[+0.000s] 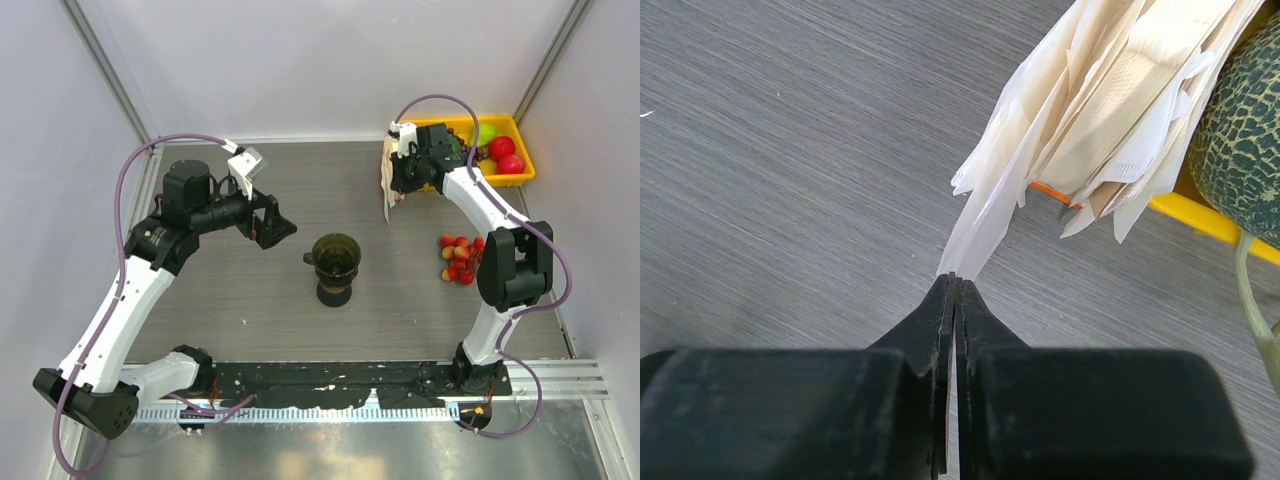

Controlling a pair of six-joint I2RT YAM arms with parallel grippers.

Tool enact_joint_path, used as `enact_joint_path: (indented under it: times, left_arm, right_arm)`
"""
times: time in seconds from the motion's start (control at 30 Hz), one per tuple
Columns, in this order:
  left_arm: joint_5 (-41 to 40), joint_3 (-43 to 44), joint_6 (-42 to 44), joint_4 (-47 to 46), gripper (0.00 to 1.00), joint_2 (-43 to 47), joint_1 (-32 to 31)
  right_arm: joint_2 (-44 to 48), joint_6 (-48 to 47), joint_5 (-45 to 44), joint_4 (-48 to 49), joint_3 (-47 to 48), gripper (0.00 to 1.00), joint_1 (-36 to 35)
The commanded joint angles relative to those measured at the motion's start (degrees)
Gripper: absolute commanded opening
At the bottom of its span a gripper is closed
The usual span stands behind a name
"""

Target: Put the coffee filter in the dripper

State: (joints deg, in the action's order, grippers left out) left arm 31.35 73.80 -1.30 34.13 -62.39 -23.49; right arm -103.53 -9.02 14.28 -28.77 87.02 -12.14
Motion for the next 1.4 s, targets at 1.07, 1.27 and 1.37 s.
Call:
enact_joint_path:
  times: [1.07,1.27,1.37]
  left_arm:
    - [1.69,1.61,-0.98,-1.79,0.99,0.08,0.28]
    - [1.78,1.52,-0.98,-1.79,0.99,0.43,0.28]
    - [1.78,1.61,-0.90,-1.70,1.00,0.43,0.28]
  right_arm:
    - [4.56,1.90,0.84,1.00,-0.45,0.60,-2.18]
    - [0.79,1.81,-3.29,0.56,0.87,0.58,-3.24]
    - [-0.53,1.28,-4.61,0.65,1.39,0.54,-3.24]
